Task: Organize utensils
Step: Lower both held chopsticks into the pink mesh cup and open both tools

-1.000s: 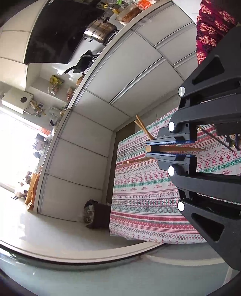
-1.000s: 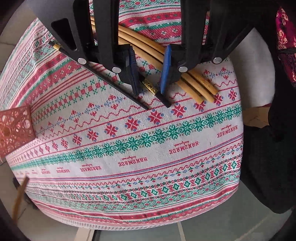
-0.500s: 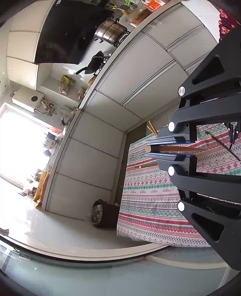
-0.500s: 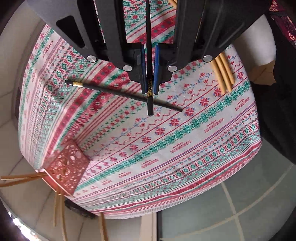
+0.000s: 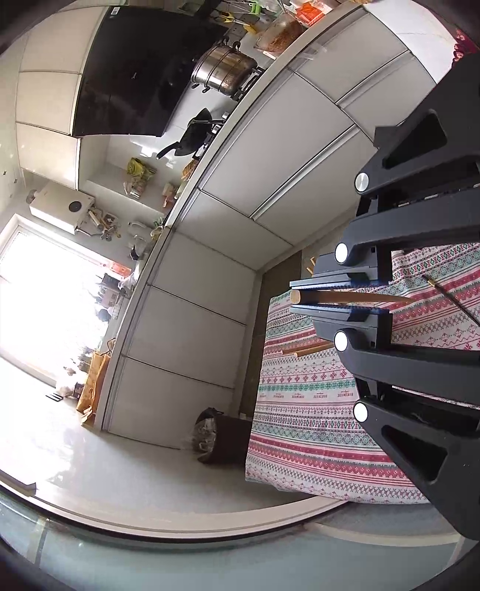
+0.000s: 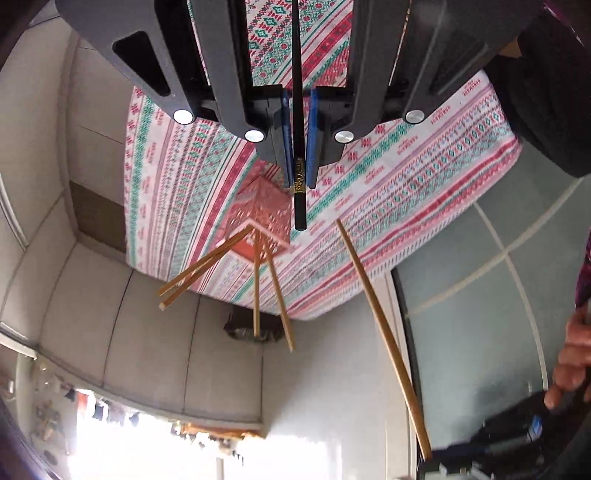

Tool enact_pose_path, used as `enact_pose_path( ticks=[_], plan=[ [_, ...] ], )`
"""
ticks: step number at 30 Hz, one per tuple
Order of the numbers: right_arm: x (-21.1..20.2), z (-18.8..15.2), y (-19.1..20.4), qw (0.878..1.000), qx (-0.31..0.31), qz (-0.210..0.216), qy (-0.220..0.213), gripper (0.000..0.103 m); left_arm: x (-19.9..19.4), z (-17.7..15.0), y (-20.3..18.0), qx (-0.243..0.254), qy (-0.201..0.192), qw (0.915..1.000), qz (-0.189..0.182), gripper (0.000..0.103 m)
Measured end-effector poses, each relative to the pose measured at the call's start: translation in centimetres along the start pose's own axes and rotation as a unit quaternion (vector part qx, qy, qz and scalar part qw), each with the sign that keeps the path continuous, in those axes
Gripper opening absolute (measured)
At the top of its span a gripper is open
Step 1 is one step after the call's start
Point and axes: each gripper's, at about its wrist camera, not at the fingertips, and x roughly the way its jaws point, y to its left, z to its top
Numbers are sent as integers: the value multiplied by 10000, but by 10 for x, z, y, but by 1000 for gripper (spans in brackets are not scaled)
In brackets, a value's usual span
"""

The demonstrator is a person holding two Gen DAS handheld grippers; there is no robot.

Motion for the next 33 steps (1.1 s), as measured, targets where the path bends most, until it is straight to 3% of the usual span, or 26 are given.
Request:
enact_pose_path(
  ticks=[8, 12, 17, 24, 28, 31, 33],
  plan=[
    [-48, 72, -26, 9880, 416, -220, -1468, 7, 22, 31, -26, 381, -181, 9990, 140, 6],
    [-39, 105, -43, 9753, 712, -279, -2070, 7, 28, 44, -32, 473, -323, 9983, 87, 6],
    [0, 134, -64, 9614, 1037, -210, -2540, 7, 34, 50, -27, 556, -413, 9975, 160, 6],
    [86, 123, -75, 9593, 1344, -42, -2485, 8, 50, 49, -3, 540, -355, 9972, 368, 6],
    [107, 108, -82, 9602, 1517, -39, -2343, 11, 66, 47, 5, 538, -269, 9975, 380, 6],
    [95, 107, -85, 9604, 1524, -224, -2320, 32, 74, 45, 9, 505, -220, 9979, 335, 6],
    [78, 108, -85, 9607, 1431, -276, -2361, 34, 79, 45, 9, 494, -185, 9982, 301, 6]
  ],
)
